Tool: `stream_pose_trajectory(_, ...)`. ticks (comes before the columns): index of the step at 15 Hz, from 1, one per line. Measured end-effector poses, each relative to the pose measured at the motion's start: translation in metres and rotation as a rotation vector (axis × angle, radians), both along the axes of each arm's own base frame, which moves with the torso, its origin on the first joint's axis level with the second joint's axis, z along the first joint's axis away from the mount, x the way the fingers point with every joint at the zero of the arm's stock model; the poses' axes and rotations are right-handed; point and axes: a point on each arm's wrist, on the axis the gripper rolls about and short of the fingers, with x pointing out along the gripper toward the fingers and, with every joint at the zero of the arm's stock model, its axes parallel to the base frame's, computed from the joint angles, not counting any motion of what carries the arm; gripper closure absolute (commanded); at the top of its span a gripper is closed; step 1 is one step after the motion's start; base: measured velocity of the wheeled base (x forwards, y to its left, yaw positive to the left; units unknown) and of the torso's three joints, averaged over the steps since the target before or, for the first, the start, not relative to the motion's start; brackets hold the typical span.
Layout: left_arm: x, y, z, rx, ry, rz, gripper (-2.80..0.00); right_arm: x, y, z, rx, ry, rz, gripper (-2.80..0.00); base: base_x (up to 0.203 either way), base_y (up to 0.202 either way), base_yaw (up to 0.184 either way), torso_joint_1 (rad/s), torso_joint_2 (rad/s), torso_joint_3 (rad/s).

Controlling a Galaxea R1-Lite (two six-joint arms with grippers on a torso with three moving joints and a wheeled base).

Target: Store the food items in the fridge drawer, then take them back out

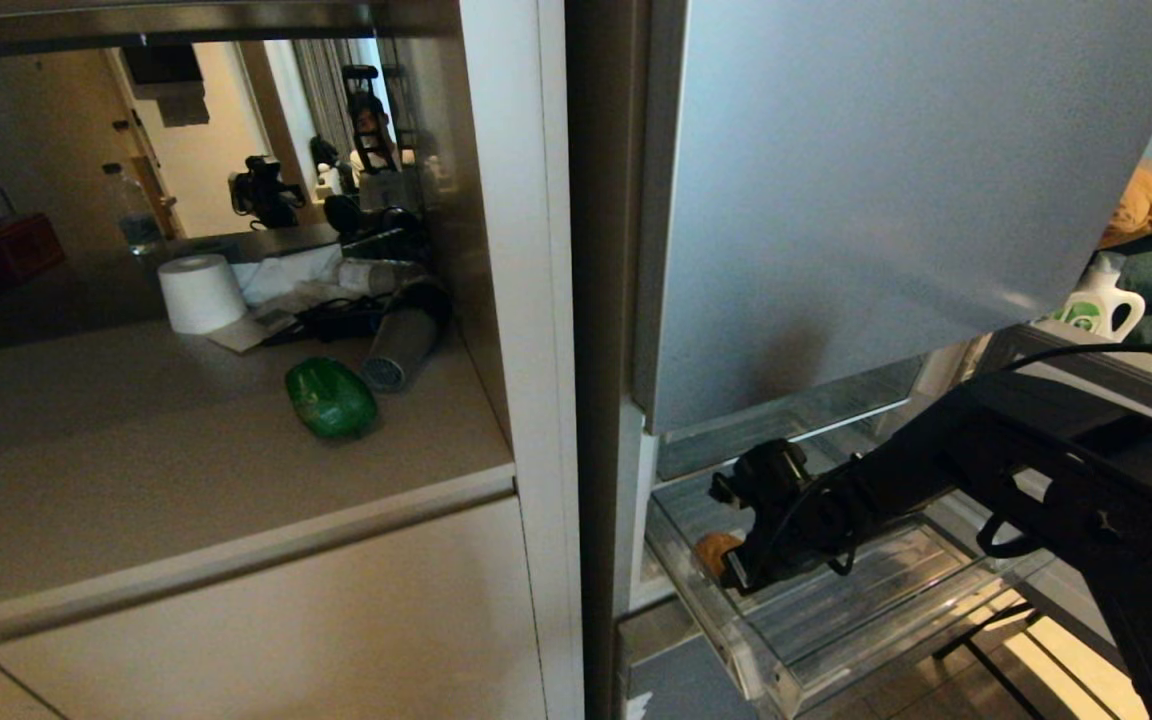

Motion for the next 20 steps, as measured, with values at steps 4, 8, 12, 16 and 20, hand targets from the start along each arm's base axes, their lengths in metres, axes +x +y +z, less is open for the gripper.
stream_pose_trajectory(4, 0.0, 0.0, 0.0, 0.0, 0.0, 0.0, 0.0, -0.002, -0.001, -0.001, -0.019, 0.004, -0.009, 0.0, 0.0, 0.0, 0.0, 0.0, 0.0, 0.0)
stream_pose_trajectory(8, 0.0, 0.0, 0.0, 0.0, 0.0, 0.0, 0.0, -0.003, 0.0, -0.001, -0.02, 0.004, -0.008, 0.0, 0.0, 0.0, 0.0, 0.0, 0.0, 0.0)
stream_pose_trajectory(12, 0.0, 0.0, 0.0, 0.0, 0.0, -0.001, 0.0, -0.011, -0.003, 0.017, -0.01, -0.018, -0.01, 0.0, 0.0, 0.0, 0.0, 0.0, 0.0, 0.0)
stream_pose_trajectory(16, 0.0, 0.0, 0.0, 0.0, 0.0, 0.0, 0.0, -0.007, -0.002, 0.034, 0.019, -0.097, -0.006, 0.0, 0.0, 0.0, 0.0, 0.0, 0.0, 0.0)
stream_pose_trajectory(20, 0.0, 0.0, 0.0, 0.0, 0.0, 0.0, 0.0, -0.004, 0.002, 0.034, 0.04, -0.157, 0.0, -2.8, 0.0, 0.0, 0.0, 0.0, 0.0, 0.0)
